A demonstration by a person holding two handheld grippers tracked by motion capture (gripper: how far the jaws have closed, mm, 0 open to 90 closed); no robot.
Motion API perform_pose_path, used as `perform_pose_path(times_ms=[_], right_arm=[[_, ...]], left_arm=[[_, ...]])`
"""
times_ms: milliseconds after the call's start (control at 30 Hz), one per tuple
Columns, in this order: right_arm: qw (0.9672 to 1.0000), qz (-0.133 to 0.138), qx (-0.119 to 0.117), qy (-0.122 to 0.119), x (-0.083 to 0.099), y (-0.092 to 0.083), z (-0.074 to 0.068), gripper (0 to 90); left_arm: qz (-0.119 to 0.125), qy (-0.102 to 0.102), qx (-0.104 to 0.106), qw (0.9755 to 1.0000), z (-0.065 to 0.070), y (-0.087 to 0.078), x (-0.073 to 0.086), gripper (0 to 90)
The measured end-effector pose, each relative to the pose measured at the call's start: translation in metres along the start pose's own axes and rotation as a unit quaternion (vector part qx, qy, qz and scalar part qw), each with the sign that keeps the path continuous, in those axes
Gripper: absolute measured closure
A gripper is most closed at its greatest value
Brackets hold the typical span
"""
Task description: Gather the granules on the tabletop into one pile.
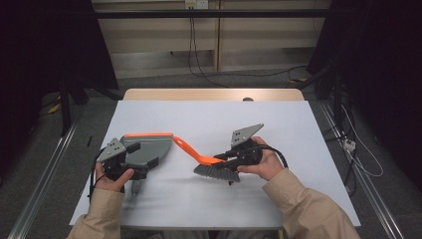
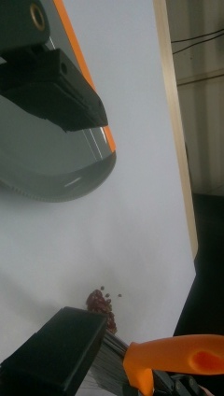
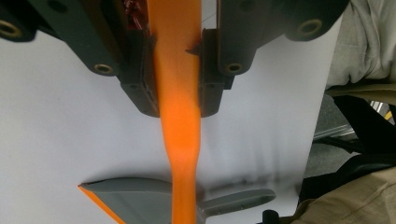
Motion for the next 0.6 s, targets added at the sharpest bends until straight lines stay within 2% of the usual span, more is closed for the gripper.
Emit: perform_pose_path(times_ms=[167, 367, 400, 600], right_arm=[[0.9999, -0.003, -0.016, -0.003, 0.002, 0.003, -0.006, 71.7], [0.9990, -0.028, -0.034, -0.009, 0.009, 0.011, -0.010, 71.7], [0.9989, -0.034, -0.030, -0.017, 0.011, 0.012, -0.009, 71.7], [0.9989, -0.031, -0.028, -0.024, 0.012, 0.014, 0.004, 71.7]], left_arm=[[0.001, 0.000, -0.001, 1.0000, 0.001, 0.000, 0.000, 5.9], [-0.001, 0.001, -0.001, 1.0000, 0.000, 0.001, 0.000, 5.9], [-0.001, 0.002, 0.000, 1.0000, 0.000, 0.001, 0.000, 5.9], [0.001, -0.001, -0.001, 1.0000, -0.001, 0.000, 0.000, 5.9]])
Point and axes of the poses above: each handheld gripper's, and its own axes: y roughly forward along the jaws, x roughly out of its underside, z roughly to its right, the point moved 4 cm from there along y, roughly forward along the jaws, and after that the axes turned 11 degrees about -y, right-handed, at the moved point
